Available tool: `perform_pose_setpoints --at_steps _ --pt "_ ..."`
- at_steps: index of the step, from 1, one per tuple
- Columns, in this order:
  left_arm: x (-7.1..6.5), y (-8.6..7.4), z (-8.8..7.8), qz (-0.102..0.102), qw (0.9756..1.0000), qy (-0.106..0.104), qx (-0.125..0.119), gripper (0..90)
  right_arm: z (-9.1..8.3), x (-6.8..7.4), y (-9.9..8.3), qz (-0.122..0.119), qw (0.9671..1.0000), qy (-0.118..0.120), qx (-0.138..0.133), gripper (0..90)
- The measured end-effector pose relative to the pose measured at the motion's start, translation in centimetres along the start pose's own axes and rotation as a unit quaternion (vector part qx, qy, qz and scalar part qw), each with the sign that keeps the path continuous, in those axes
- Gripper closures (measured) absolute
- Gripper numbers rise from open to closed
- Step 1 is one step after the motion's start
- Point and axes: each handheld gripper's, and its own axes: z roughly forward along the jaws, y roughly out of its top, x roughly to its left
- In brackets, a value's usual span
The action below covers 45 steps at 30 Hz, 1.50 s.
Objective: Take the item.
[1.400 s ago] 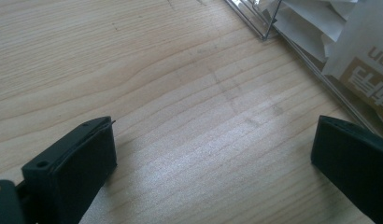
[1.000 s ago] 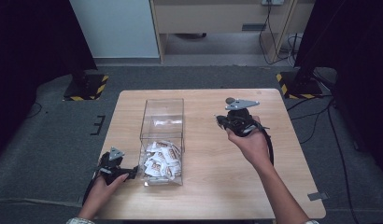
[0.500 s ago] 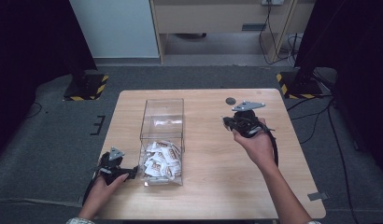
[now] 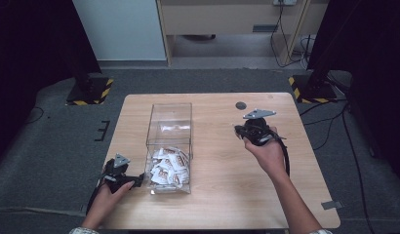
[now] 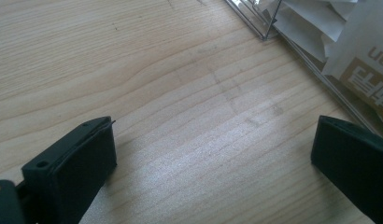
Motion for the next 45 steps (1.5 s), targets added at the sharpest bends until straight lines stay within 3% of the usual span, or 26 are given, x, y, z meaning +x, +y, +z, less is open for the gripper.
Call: perform_pose_setpoints --at_steps 14,45 --pt "0.0 0.0 0.0 0.0 1.0 0.0 0.0 0.0 1.6 -1.0 -1.0 0.015 0.9998 -0.007 0.012 88.9" --pt "0.0 0.0 0.0 0.0 1.0 0.0 0.0 0.0 6.0 -1.5 -3.5 0.038 0.9975 -0.013 0.057 87.8"
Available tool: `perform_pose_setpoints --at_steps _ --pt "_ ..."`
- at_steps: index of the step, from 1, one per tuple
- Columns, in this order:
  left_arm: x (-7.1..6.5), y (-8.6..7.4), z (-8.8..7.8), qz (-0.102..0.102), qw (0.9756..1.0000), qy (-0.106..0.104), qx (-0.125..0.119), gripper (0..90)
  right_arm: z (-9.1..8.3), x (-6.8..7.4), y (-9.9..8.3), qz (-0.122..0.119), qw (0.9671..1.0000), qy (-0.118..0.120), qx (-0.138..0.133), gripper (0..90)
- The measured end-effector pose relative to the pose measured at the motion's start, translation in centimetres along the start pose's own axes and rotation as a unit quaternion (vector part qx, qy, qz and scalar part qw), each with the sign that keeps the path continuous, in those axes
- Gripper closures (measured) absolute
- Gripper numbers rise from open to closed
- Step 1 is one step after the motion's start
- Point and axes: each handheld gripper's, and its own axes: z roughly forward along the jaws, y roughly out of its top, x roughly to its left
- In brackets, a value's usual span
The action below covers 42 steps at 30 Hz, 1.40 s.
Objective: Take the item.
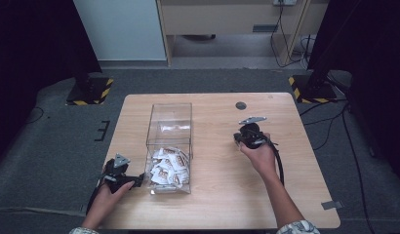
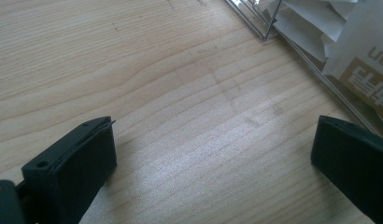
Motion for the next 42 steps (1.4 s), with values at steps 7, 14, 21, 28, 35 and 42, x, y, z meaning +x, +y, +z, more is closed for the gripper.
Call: perform_pose_setpoints --at_steps 7,14,21,28,35,42 --pt "0.0 0.0 0.0 0.0 1.0 0.0 0.0 0.0 0.8 -0.1 -0.8 0.01 0.9999 -0.002 0.007 87.1" --pt "0.0 0.0 0.0 0.001 1.0 0.0 0.0 0.0 0.8 -0.2 -0.9 0.021 0.9998 0.001 0.006 74.9" --pt "0.0 0.0 0.0 0.0 1.0 0.0 0.0 0.0 0.4 0.0 -0.7 0.024 0.9997 0.0 0.0 59.8" --pt "0.0 0.0 0.0 0.0 1.0 0.0 0.0 0.0 -0.4 0.1 -0.3 0.026 0.9996 -0.01 -0.009 49.8" --pt "0.0 0.0 0.0 0.001 1.0 0.0 0.0 0.0 -1.4 0.4 0.1 0.021 0.9994 -0.015 -0.022 41.0" --pt "0.0 0.0 0.0 0.0 1.0 0.0 0.0 0.0 -2.3 0.8 0.5 0.026 0.9989 -0.013 -0.036 25.4"
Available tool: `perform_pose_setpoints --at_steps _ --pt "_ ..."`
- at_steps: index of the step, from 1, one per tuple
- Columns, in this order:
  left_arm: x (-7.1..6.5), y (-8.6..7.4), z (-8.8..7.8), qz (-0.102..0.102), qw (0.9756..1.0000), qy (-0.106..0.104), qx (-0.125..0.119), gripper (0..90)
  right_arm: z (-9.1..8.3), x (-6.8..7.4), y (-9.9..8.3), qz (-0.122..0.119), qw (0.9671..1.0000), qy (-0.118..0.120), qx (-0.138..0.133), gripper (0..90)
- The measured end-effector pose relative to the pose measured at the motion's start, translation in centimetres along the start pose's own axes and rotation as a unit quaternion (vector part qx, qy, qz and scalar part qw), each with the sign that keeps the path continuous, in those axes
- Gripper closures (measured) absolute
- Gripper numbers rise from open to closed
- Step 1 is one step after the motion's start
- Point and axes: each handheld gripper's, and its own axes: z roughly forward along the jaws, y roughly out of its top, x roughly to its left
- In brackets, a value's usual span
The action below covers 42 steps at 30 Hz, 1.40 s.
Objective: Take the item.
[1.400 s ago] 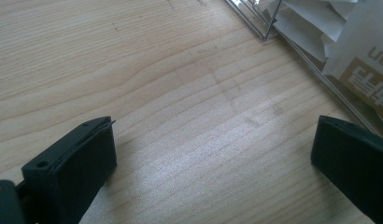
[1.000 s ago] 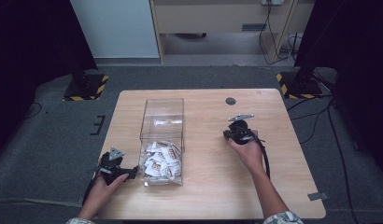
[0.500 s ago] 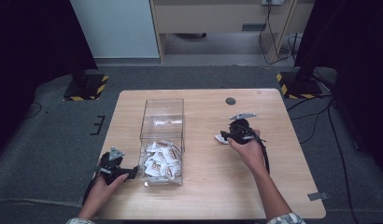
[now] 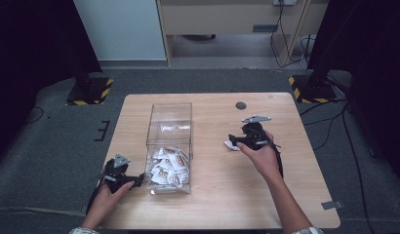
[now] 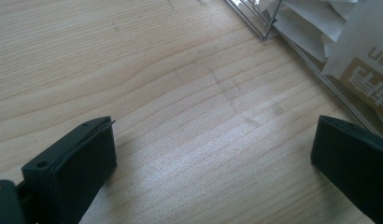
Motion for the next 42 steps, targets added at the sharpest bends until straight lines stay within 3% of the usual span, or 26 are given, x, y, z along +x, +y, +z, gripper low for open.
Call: perform_pose_setpoints --at_steps 9,20,25,27,31,42 --pt "0.0 0.0 0.0 0.0 1.0 0.0 0.0 0.0 -1.2 0.5 -1.7 -0.01 0.9999 0.002 0.004 16.1" --pt "0.0 0.0 0.0 0.0 1.0 0.0 0.0 0.0 -2.5 1.3 -6.6 -0.009 0.9998 0.011 0.017 10.5" --pt "0.0 0.0 0.0 0.0 1.0 0.0 0.0 0.0 -2.1 1.6 -9.5 0.0 0.9991 0.015 0.04 8.4" --pt "0.0 0.0 0.0 0.0 1.0 0.0 0.0 0.0 -1.5 1.9 -10.6 -0.017 0.9976 0.01 0.067 8.2" --pt "0.0 0.0 0.0 0.001 1.0 0.0 0.0 0.0 -1.0 2.2 -11.1 -0.025 0.9965 0.0 0.08 7.2" --pt "0.0 0.0 0.0 0.0 1.0 0.0 0.0 0.0 -0.9 2.3 -12.3 -0.034 0.9988 -0.01 0.034 5.2"
